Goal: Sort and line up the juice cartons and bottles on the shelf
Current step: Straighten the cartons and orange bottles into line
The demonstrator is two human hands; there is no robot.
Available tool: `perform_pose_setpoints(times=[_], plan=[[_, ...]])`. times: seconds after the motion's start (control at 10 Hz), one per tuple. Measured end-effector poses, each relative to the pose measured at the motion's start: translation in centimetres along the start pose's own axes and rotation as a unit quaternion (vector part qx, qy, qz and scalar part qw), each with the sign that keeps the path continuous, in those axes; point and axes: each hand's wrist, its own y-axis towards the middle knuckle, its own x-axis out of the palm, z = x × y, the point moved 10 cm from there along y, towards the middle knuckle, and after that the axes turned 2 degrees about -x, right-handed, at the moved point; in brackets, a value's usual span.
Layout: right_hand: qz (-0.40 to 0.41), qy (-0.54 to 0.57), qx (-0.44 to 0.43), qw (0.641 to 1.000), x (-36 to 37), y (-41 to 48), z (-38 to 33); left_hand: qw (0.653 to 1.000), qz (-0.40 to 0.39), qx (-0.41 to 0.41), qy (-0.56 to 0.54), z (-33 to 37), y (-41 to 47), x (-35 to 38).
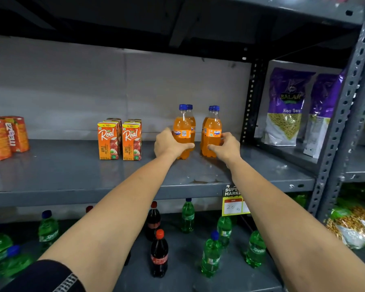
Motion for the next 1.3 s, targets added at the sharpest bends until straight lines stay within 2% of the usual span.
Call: perform_pose_setpoints(times=[0.1,0.3,0.7,1.2,1.3], plan=[[-0.005,-0.012,-0.002,1.000,0.1,-0.1,0.0,1.000,-0.002,-0.008,0.002,0.2,-0.1,0.6],[-0.012,-0.028,-0.011,0.999,0.2,-0.1,-0.1,0.995,-0.083,-0.014,-0.049,-0.7,0.8,2.6],[-0.023,-0.046,-0.019,0.999,0.5,-0.1,-0.1,0.998,-0.062,0.030,-0.011,0.8,0.7,4.0],[-0.028,-0.068,-0.039,0.997,1.0,-0.5,-1.1,0.996,-0.085,0.014,-0.013,0.2,0.2,3.8],[-0.004,-0.057,-0.051,0.997,0.3,-0.8,-1.5,0.998,-0.055,0.020,-0.003,0.1,-0.3,2.3]])
